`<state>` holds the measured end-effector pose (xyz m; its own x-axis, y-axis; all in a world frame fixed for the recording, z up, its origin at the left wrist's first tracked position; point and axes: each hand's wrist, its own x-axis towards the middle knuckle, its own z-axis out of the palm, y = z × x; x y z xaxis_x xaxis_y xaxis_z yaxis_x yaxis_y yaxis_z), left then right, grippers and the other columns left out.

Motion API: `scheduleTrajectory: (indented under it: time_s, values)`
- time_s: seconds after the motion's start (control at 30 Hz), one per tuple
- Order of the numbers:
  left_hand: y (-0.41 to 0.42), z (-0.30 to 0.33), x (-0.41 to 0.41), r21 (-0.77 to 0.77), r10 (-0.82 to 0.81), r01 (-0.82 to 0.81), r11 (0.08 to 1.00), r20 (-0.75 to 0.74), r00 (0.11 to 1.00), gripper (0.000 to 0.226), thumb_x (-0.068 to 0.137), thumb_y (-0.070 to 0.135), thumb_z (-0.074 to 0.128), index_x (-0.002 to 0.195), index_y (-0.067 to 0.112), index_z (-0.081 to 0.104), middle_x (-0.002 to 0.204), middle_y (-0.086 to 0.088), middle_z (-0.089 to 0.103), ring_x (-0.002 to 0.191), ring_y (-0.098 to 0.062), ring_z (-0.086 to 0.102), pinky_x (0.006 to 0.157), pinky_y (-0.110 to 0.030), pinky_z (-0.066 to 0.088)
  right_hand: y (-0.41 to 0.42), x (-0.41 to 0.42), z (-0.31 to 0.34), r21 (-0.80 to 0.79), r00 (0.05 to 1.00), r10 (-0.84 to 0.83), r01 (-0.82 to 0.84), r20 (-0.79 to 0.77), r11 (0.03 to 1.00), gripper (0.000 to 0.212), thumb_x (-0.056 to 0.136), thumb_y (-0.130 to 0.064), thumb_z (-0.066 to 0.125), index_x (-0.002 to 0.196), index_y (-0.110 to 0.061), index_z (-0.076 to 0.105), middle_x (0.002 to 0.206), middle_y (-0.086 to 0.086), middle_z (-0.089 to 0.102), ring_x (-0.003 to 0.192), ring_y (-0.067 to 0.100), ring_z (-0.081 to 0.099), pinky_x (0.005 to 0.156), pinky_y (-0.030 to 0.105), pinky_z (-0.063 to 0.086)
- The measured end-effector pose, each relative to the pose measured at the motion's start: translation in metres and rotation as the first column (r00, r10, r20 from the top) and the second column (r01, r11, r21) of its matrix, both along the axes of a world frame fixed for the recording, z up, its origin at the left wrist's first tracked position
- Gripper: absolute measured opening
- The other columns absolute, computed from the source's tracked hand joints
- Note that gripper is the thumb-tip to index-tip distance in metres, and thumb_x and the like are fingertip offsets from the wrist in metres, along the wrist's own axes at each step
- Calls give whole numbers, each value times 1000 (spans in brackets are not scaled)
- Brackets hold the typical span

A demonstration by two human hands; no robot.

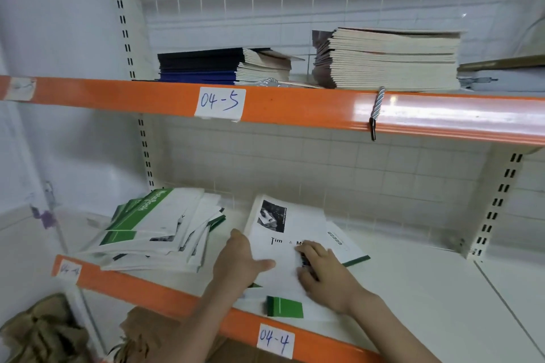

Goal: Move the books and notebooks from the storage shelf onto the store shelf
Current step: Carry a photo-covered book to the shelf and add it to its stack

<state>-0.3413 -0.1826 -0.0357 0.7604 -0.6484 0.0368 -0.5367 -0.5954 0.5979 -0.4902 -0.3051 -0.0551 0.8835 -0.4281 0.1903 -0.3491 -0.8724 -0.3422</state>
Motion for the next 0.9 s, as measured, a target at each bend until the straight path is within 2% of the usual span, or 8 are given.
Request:
scheduleTrajectory:
  time_s: [0.13,0.27,0.4,0.5,0.57,0.67,0.7,0.9]
  values:
    - [-2,4,2,-144,-28,24,989,-30,999,38,92,20,59,113,6,31,117,-17,58,102,-29,59,75,-30,45,1,0,1,11,1000,-29,29,-7,1000,47,96,-27,41,142,-18,35,145,-4,34,130,14,36,106,22,16]
    - [3,0,11,-395,-104,-89,914,-441,891,29,94,7,52,118,7,35,119,-6,55,94,-22,57,70,-32,44,0,1,1,121,999,-44,41,19,992,44,96,-27,44,139,-19,39,141,-4,38,127,16,41,108,23,26]
    - [8,-3,9,-510,-161,-263,819,-644,748,23,91,-1,55,107,9,44,106,-7,61,88,-22,59,72,-37,46,-5,0,5,272,954,-228,171,193,947,51,92,-34,56,135,-12,40,130,-4,43,122,16,45,100,21,33]
    - [11,-2,8,-539,-188,-324,777,-691,698,22,90,-2,56,104,10,45,100,-5,62,87,-23,59,78,-41,48,-7,-1,14,561,826,-468,236,314,793,52,87,-31,66,129,-11,44,121,1,56,111,21,57,99,37,45]
    - [13,1,6,-556,-212,-314,769,-686,696,20,90,-1,56,101,11,46,99,-3,62,87,-23,59,83,-46,49,-9,-2,23,761,775,-589,235,228,604,45,88,-27,65,126,-11,47,113,7,61,100,24,63,93,40,50]
    - [14,6,2,-580,-255,-262,772,-659,708,20,89,-1,58,97,14,47,98,-3,65,89,-25,61,91,-54,47,-7,-6,35,953,807,-572,43,143,299,14,94,-16,56,103,-4,58,90,13,70,69,21,69,60,32,57]
    - [14,8,1,-584,-263,-245,774,-648,715,20,89,-1,58,97,14,48,97,-3,65,88,-24,62,91,-54,47,-7,-6,36,968,811,-565,-8,154,252,10,96,-11,52,98,-4,59,85,13,70,62,20,69,52,29,55]
    - [10,14,-3,-523,-242,-231,820,-683,689,12,94,9,56,103,9,49,103,-9,59,87,-23,60,73,-42,54,-8,-12,33,963,747,-620,-102,240,250,14,98,-4,46,104,-8,58,92,16,69,71,28,66,56,34,55]
